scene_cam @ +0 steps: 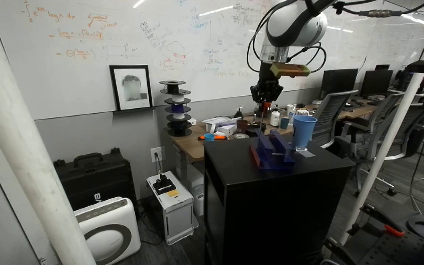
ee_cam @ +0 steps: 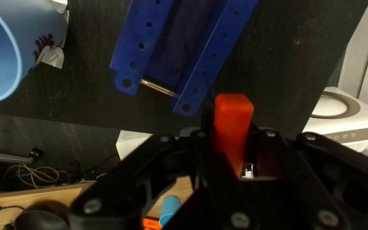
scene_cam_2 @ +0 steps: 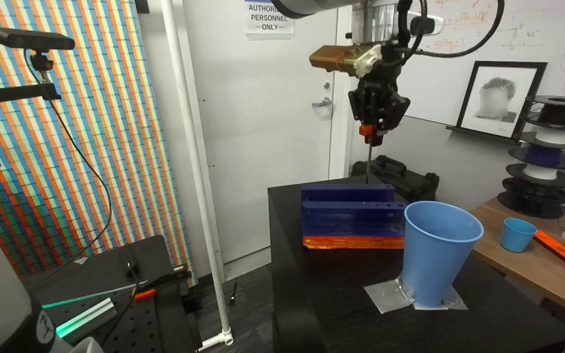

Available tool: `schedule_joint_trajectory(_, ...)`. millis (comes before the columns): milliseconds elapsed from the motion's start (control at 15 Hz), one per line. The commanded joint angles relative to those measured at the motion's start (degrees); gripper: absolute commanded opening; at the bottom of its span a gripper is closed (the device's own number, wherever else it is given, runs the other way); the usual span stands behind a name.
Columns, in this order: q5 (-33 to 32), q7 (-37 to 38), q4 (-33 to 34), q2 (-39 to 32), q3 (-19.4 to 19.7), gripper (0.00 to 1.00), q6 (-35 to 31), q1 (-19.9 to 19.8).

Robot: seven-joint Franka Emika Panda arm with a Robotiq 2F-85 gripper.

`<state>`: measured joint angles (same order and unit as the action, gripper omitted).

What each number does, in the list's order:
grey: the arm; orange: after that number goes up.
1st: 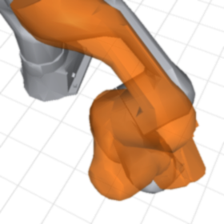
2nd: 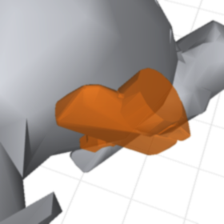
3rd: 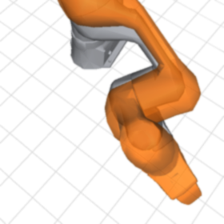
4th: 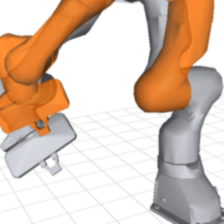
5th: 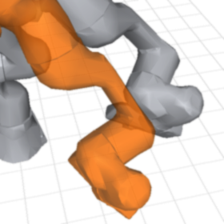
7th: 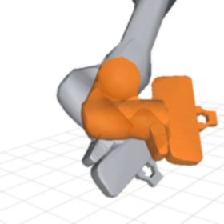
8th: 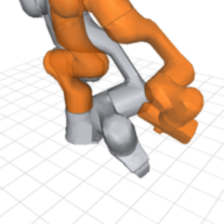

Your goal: Remove the red object from the blue rack and put it in the cup

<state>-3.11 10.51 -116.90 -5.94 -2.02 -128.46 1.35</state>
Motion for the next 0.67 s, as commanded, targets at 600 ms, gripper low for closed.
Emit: schedule_joint_trajectory(600,-3.71,0.56,1.52,16.09,1.09,0.11,14.01,-1.71)
